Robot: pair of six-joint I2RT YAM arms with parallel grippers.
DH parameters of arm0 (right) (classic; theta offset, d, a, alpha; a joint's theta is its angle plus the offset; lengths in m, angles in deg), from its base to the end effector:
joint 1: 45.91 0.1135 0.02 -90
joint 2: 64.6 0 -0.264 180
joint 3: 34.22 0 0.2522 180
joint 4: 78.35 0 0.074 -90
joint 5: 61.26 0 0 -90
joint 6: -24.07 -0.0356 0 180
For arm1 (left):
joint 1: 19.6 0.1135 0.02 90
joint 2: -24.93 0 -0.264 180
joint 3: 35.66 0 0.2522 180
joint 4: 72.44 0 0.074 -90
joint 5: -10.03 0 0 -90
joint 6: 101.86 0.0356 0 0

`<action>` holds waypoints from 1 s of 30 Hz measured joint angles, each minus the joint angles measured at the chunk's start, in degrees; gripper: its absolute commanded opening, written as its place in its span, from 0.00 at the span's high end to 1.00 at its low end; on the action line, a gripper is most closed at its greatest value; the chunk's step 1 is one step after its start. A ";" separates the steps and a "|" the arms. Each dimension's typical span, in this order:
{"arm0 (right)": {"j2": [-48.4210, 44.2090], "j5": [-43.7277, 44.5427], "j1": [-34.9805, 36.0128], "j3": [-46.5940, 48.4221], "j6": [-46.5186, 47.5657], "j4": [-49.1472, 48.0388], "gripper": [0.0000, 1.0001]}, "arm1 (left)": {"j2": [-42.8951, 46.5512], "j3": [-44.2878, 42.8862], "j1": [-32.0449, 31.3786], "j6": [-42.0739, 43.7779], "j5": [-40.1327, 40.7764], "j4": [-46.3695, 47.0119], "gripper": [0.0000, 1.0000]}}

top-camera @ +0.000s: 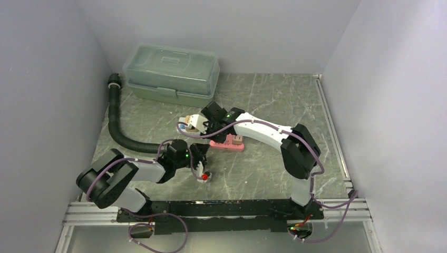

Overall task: Insert the plug
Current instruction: Insert the plug into the socket.

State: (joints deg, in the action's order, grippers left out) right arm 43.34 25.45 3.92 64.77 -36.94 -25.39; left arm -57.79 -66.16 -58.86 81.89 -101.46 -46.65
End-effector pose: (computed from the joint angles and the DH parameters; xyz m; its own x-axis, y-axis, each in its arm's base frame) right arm 0.2578 0.3085 0.2288 -0.1196 -0.8918 -0.4364 -0.9583 0.2185 -0.1839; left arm 0.1752 -0.1601 0.1284 0.8636 0.4933 -0.1041 0.2888 -0.3146 0.9042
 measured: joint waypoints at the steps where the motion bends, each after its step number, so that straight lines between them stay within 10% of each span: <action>1: 0.00 0.26 -0.02 0.00 0.11 -0.17 1.00 | 0.00 0.00 0.00 -0.02 0.00 -0.02 0.89; 30: -0.07 2.80 -0.13 -0.24 1.79 -2.78 1.00 | 0.00 0.00 0.00 -0.04 0.44 -0.42 0.90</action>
State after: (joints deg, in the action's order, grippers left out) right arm 43.28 28.25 3.78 64.53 -35.14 -28.17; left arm -57.79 -66.16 -58.86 81.85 -101.03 -47.07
